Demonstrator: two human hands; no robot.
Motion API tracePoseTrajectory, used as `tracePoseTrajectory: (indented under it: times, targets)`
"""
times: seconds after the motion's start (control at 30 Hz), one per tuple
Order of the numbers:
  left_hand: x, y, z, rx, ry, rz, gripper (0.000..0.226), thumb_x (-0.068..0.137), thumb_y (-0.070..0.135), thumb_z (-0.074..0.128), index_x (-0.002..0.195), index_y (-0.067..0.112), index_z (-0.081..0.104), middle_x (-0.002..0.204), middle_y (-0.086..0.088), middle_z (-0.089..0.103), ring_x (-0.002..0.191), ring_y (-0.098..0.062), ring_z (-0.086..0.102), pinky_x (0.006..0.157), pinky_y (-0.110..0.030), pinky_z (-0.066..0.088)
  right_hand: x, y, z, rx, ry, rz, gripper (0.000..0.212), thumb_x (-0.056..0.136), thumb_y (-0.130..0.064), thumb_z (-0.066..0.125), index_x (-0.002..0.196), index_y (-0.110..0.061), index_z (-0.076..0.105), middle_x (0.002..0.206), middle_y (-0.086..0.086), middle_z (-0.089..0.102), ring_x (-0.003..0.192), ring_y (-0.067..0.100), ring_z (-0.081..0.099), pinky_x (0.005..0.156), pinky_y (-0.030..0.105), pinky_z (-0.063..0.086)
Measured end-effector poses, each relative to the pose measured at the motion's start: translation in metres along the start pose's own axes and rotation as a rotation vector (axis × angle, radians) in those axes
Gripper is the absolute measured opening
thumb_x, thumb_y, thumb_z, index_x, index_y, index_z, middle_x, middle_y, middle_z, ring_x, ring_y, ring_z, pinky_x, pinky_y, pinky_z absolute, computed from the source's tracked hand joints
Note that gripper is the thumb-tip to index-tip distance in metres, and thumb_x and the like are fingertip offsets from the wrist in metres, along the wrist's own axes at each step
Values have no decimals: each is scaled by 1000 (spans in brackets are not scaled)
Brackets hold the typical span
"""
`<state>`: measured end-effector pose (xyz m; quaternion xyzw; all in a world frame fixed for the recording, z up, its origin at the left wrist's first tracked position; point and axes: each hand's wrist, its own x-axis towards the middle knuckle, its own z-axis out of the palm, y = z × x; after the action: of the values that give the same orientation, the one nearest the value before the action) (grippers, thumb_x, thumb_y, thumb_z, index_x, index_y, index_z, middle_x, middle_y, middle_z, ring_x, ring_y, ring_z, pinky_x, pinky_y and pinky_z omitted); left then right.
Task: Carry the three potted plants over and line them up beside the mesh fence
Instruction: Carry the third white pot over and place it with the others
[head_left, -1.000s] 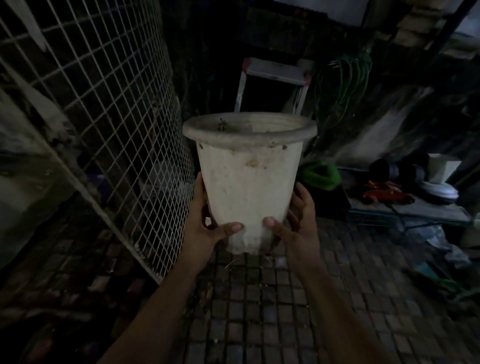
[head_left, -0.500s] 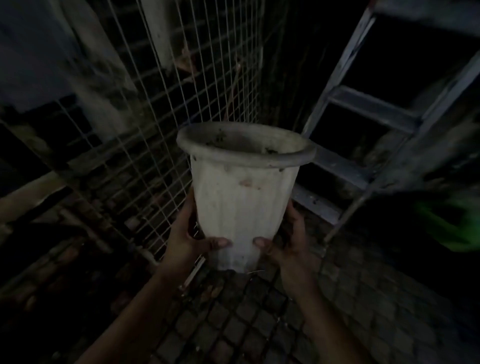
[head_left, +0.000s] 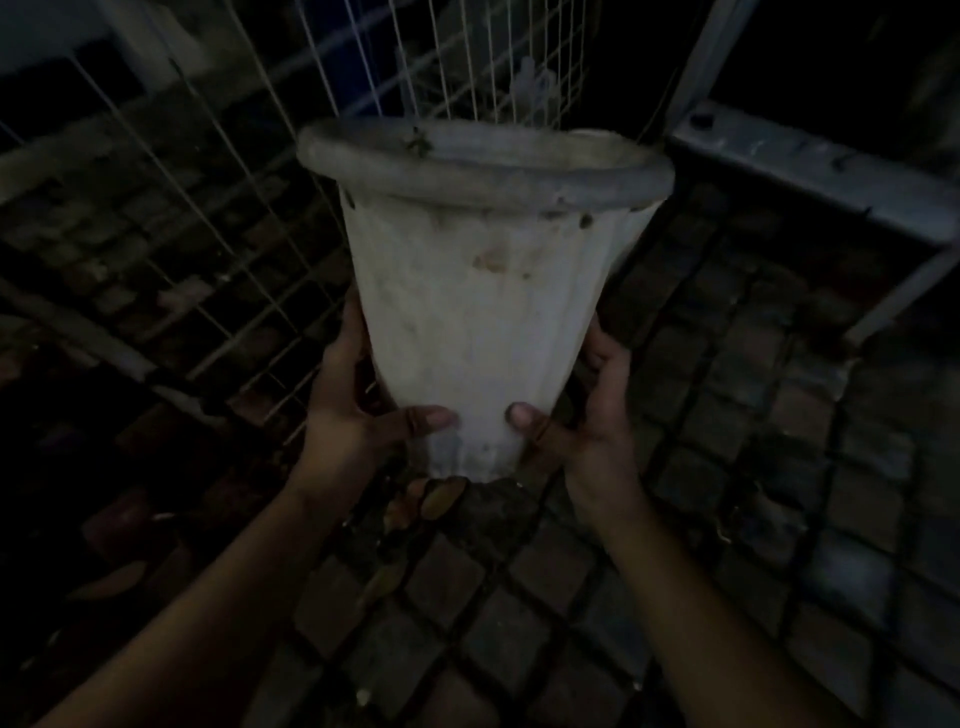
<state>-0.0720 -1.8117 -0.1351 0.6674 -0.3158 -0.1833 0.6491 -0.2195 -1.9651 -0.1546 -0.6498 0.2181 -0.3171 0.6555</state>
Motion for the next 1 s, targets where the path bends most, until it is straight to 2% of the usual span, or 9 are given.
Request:
tracePoseTrajectory:
  times: [0.07, 0.2, 0.3, 0.43, 0.53, 0.67, 0.8, 0.93, 1.0]
  targets:
    - [-3, -48, 1, 25, -9, 26, 119, 64, 29, 96, 162, 22, 28, 158, -6, 50, 147, -30, 48, 113, -61, 45, -1, 50, -1, 5, -36, -41, 94, 71, -33, 81, 148, -20, 30, 158, 1, 37, 143, 12, 42, 109, 27, 46]
    - [-15, -114, 6, 56, 20, 23, 116, 63, 17, 90, 162, 22, 29, 157, -5, 52, 145, -25, 50, 113, -58, 48, -4, 118, -3, 10, -34, -29, 98, 69, -38, 82, 149, -19, 30, 159, 8, 32, 145, 15, 39, 117, 44, 42]
    - [-24, -137, 6, 74, 60, 33, 114, 61, 18, 90, 160, 26, 33, 152, 0, 57, 141, -20, 55, 110, -52, 51, -3, 141, -1, -12, -72, -15, 91, 67, -36, 83, 142, -26, 33, 152, 2, 38, 139, 3, 43, 116, 49, 42]
    - [-30, -148, 2, 50, 101, -7, 107, 60, 22, 90, 152, 41, 38, 142, 18, 63, 134, -9, 60, 102, -36, 57, 5, 152, 3, -63, -129, -63, 96, 68, -35, 83, 146, -19, 29, 156, 12, 35, 146, 20, 40, 117, 53, 41]
    - [-27, -148, -3, 74, 99, -37, 113, 58, 24, 94, 154, 41, 37, 147, 15, 60, 137, -11, 57, 108, -46, 54, 4, 151, 6, -62, -144, -40, 94, 68, -34, 85, 143, -16, 30, 151, 10, 42, 143, 24, 43, 117, 54, 39]
    - [-23, -148, -8, 67, 56, -100, 126, 57, 26, 98, 162, 36, 27, 158, 2, 49, 144, -19, 51, 112, -53, 51, -1, 155, 6, -128, -139, -55, 96, 71, -56, 85, 142, -23, 30, 147, -5, 42, 145, 24, 41, 118, 51, 39]
    - [-28, -168, -16, 75, 31, -114, 125, 63, 10, 97, 163, 31, 25, 156, 2, 54, 142, -20, 53, 108, -42, 56, 3, 171, 13, -172, -150, -31, 82, 77, -16, 79, 142, -16, 28, 141, -15, 41, 135, 5, 46, 116, 33, 41]
    - [-34, -180, -28, 64, 18, -131, 126, 63, 11, 97, 163, 31, 23, 157, 4, 51, 144, -19, 51, 108, -41, 55, -6, 186, 22, -122, -143, 23, 86, 73, -10, 83, 142, -8, 33, 142, -2, 51, 135, 14, 51, 114, 44, 44]
    - [-35, -182, -32, 67, 3, -142, 125, 64, 9, 93, 164, 32, 21, 159, 3, 49, 146, -22, 48, 108, -43, 54, -15, 188, 25, -90, -128, 54, 83, 73, 0, 78, 142, -2, 33, 138, 1, 54, 129, 13, 54, 109, 39, 47]
